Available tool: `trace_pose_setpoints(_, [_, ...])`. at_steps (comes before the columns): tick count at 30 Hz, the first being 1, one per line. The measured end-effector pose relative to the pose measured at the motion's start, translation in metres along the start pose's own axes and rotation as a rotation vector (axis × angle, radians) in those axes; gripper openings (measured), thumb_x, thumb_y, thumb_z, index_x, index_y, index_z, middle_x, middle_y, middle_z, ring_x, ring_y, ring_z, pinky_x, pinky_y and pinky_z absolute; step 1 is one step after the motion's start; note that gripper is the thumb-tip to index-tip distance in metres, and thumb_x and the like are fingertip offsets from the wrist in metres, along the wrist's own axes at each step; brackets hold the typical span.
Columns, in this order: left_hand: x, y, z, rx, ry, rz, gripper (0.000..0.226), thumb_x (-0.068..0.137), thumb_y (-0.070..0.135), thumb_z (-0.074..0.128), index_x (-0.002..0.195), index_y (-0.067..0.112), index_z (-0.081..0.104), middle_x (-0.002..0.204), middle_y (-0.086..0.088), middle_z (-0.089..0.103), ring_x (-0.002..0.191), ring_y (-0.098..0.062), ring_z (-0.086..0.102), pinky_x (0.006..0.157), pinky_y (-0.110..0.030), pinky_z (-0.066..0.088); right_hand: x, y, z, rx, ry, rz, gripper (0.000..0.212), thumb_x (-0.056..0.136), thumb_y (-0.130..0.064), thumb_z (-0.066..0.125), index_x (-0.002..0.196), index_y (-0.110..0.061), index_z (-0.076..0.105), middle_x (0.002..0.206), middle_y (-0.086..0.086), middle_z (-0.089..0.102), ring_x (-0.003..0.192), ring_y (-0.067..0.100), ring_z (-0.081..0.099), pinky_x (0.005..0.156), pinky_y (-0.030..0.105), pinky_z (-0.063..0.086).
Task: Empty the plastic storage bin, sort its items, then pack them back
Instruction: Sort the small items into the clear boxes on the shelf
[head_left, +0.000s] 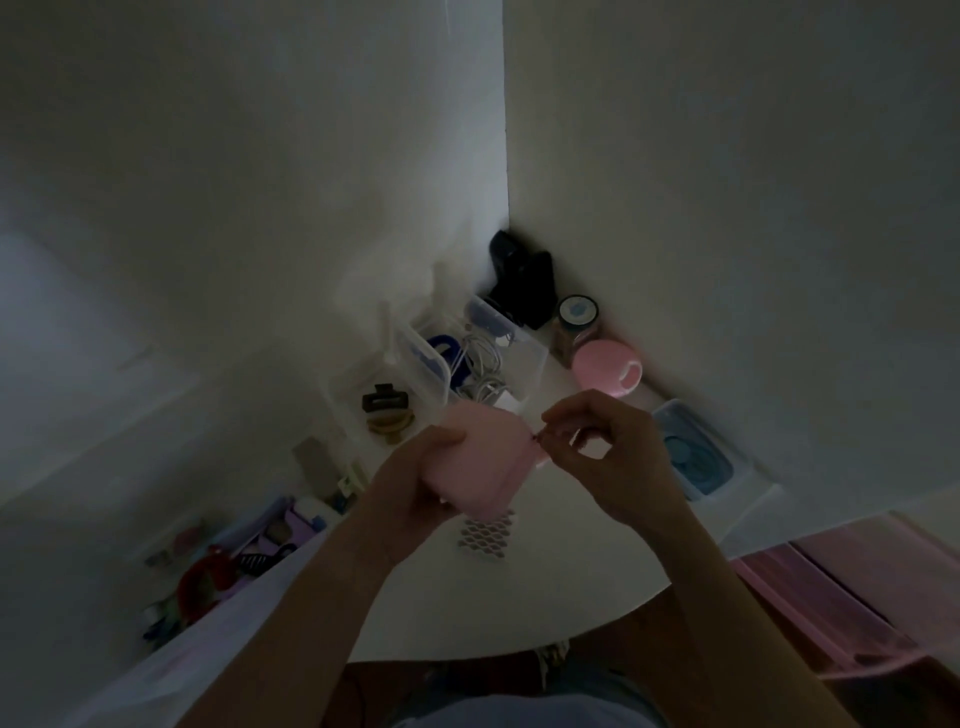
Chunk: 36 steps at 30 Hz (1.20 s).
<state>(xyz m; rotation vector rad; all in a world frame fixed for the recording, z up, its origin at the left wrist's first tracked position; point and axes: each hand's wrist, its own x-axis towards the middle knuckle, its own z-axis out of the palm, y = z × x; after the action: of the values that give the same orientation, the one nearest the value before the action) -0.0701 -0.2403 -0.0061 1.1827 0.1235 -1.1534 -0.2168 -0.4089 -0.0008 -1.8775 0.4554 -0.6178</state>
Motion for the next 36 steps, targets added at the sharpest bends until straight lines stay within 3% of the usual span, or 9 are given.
trace_pose_setpoints(6, [0.006, 0.010, -0.007, 0.174, -0.048, -0.051, 0.036, 0.070, 0.013, 0.071, 0.105, 0.004, 0.067, 0.090, -0.012, 0.072, 0.079, -0.023, 0.070, 0.065, -0.032, 0.056, -0.001, 0.004, -0.002, 0.086, -0.155, -0.005, 0.018, 0.081, -0.012, 0.080, 0.095, -0.014, 0.068, 0.086, -0.004, 0.075, 0.082, 0.015, 0.073, 0.078, 0.033, 0.059])
trace_pose_setpoints(9, [0.013, 0.010, -0.013, 0.225, -0.048, -0.066, 0.046, 0.068, 0.017, 0.070, 0.113, 0.004, 0.066, 0.101, -0.015, 0.070, 0.090, -0.026, 0.067, 0.070, -0.034, 0.055, -0.006, 0.011, 0.005, 0.004, -0.138, -0.016, 0.015, 0.081, -0.013, 0.080, 0.092, -0.015, 0.070, 0.084, -0.007, 0.073, 0.079, 0.011, 0.071, 0.075, 0.030, 0.059])
trace_pose_setpoints(14, [0.022, -0.007, -0.006, 0.273, -0.078, -0.078, 0.059, 0.065, 0.015, 0.076, 0.122, 0.026, 0.064, 0.127, -0.013, 0.061, 0.116, -0.038, 0.058, 0.087, -0.054, 0.050, -0.008, 0.032, 0.003, -0.059, 0.077, 0.167, 0.014, 0.084, -0.016, 0.077, 0.095, -0.021, 0.070, 0.094, -0.012, 0.072, 0.083, 0.004, 0.068, 0.077, 0.035, 0.059])
trace_pose_setpoints(16, [0.023, -0.016, -0.001, 0.293, -0.110, -0.074, 0.051, 0.073, 0.019, 0.075, 0.122, 0.025, 0.064, 0.128, -0.013, 0.061, 0.119, -0.038, 0.057, 0.094, -0.059, 0.047, -0.012, 0.034, -0.007, -0.026, 0.016, 0.233, 0.036, 0.082, -0.035, 0.077, 0.115, -0.031, 0.063, 0.118, -0.018, 0.064, 0.098, -0.001, 0.065, 0.081, 0.031, 0.059])
trace_pose_setpoints(18, [0.025, -0.025, 0.007, 0.317, -0.117, -0.062, 0.041, 0.081, 0.019, 0.074, 0.120, 0.024, 0.065, 0.125, -0.012, 0.064, 0.117, -0.037, 0.060, 0.095, -0.061, 0.045, -0.023, 0.034, -0.016, -0.037, -0.209, 0.234, 0.073, 0.069, -0.056, 0.079, 0.134, -0.043, 0.047, 0.136, -0.024, 0.047, 0.116, -0.003, 0.054, 0.086, 0.026, 0.056])
trace_pose_setpoints(21, [0.031, -0.043, 0.020, 0.374, -0.144, -0.052, 0.042, 0.084, 0.020, 0.073, 0.124, 0.031, 0.063, 0.123, -0.008, 0.067, 0.112, -0.030, 0.065, 0.095, -0.057, 0.051, -0.047, 0.051, -0.022, -0.241, -0.343, 0.143, 0.097, 0.062, -0.061, 0.084, 0.143, -0.043, 0.035, 0.140, -0.026, 0.038, 0.124, -0.004, 0.045, 0.089, 0.023, 0.054])
trace_pose_setpoints(26, [0.041, -0.076, 0.022, 0.639, -0.334, 0.064, 0.081, 0.075, 0.012, 0.083, 0.141, 0.039, 0.045, 0.136, 0.004, 0.056, 0.118, -0.016, 0.061, 0.087, -0.034, 0.056, -0.061, 0.077, -0.039, -0.147, -0.247, 0.363, 0.090, 0.062, -0.057, 0.085, 0.140, -0.037, 0.045, 0.134, -0.025, 0.044, 0.120, -0.002, 0.048, 0.084, 0.020, 0.057])
trace_pose_setpoints(33, [0.058, -0.093, 0.024, 0.724, -0.344, 0.092, 0.085, 0.067, 0.014, 0.089, 0.138, 0.036, 0.049, 0.135, 0.007, 0.056, 0.119, -0.014, 0.060, 0.094, -0.040, 0.055, -0.052, 0.089, -0.065, 0.074, -0.241, 0.568, 0.073, 0.067, -0.074, 0.067, 0.129, -0.037, 0.059, 0.125, -0.010, 0.062, 0.110, 0.009, 0.063, 0.092, 0.041, 0.056])
trace_pose_setpoints(36, [0.066, -0.100, 0.025, 0.682, -0.343, 0.052, 0.089, 0.067, 0.010, 0.088, 0.140, 0.036, 0.046, 0.136, 0.007, 0.055, 0.119, -0.016, 0.060, 0.095, -0.042, 0.054, -0.051, 0.097, -0.067, 0.047, -0.226, 0.589, 0.074, 0.066, -0.074, 0.070, 0.129, -0.039, 0.057, 0.125, -0.013, 0.059, 0.111, 0.009, 0.060, 0.093, 0.039, 0.055])
